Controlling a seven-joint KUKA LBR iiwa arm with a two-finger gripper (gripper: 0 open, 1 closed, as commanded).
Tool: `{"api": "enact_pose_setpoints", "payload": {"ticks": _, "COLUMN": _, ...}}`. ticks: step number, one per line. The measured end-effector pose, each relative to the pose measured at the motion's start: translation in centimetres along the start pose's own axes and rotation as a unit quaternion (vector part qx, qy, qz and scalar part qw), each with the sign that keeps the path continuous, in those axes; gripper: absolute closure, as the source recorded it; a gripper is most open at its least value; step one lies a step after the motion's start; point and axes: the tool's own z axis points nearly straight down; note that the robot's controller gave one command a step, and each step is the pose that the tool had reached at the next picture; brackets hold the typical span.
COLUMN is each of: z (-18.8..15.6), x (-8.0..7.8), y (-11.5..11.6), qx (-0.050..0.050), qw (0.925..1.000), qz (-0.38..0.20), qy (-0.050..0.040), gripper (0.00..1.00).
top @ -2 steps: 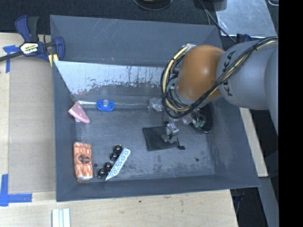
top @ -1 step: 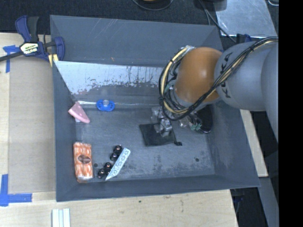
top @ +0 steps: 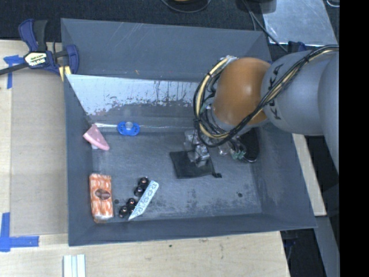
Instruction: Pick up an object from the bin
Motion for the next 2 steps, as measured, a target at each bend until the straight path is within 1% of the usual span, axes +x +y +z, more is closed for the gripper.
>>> {"api": "enact_pose_setpoints", "payload": {"ticks": 1, "z": -8.5, "x": -0.6, "y": 0.3, "qx": 0.0, "qw": 1.0, "qz": -0.002, "qy": 0.001, "gripper": 0.0}}
{"api": "enact_pose_setpoints", "payload": {"ticks": 2, "z": -17.8, "x": -1.7, "y": 0.5, "qx": 0.001, "qw": 1.0, "qz": -0.004, "qy": -0.0051, "gripper": 0.0}}
